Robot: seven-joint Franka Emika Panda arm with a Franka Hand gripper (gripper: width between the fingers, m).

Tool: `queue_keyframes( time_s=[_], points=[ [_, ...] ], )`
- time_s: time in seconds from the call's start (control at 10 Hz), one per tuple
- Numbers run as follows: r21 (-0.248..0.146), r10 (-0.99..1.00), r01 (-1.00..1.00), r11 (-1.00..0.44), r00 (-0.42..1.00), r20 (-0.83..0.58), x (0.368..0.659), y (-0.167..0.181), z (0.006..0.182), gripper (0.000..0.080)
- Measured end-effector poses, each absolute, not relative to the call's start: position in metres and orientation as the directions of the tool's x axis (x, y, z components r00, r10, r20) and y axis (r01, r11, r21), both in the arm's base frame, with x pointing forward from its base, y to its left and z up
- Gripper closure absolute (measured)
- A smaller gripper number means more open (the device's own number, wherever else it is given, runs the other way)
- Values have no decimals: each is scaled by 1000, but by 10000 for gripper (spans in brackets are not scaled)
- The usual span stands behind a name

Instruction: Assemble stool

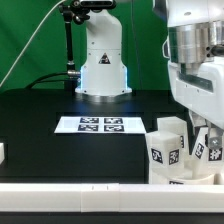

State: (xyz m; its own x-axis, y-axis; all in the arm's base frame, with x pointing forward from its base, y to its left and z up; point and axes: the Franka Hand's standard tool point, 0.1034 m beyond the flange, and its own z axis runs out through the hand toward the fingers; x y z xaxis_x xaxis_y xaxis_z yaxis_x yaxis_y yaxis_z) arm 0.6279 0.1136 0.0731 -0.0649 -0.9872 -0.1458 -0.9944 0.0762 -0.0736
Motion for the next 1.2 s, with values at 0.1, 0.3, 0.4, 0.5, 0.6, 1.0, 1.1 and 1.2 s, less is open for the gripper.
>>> queue_keyframes(
  time_s=[0.1,0.3,0.4,0.5,0.6,1.0,1.1,1.2],
  points=[
    [-73,-973,-981,178,-164,-162,628,115,73,459],
    [-51,-924,-936,350,-335,-184,629,117,73,459],
    [-42,-905,-917,397,-383,-187,629,116,73,459],
    [-36,-890,-903,427,-414,-191,629,115,74,459],
    [-25,-865,-880,475,-461,-200,629,114,74,459],
    [-26,-869,-886,463,-448,-209,629,114,73,459],
    [-26,-869,-886,463,-448,-209,629,114,73,259],
    [-26,-871,-888,460,-445,-209,629,114,73,184]
  ],
)
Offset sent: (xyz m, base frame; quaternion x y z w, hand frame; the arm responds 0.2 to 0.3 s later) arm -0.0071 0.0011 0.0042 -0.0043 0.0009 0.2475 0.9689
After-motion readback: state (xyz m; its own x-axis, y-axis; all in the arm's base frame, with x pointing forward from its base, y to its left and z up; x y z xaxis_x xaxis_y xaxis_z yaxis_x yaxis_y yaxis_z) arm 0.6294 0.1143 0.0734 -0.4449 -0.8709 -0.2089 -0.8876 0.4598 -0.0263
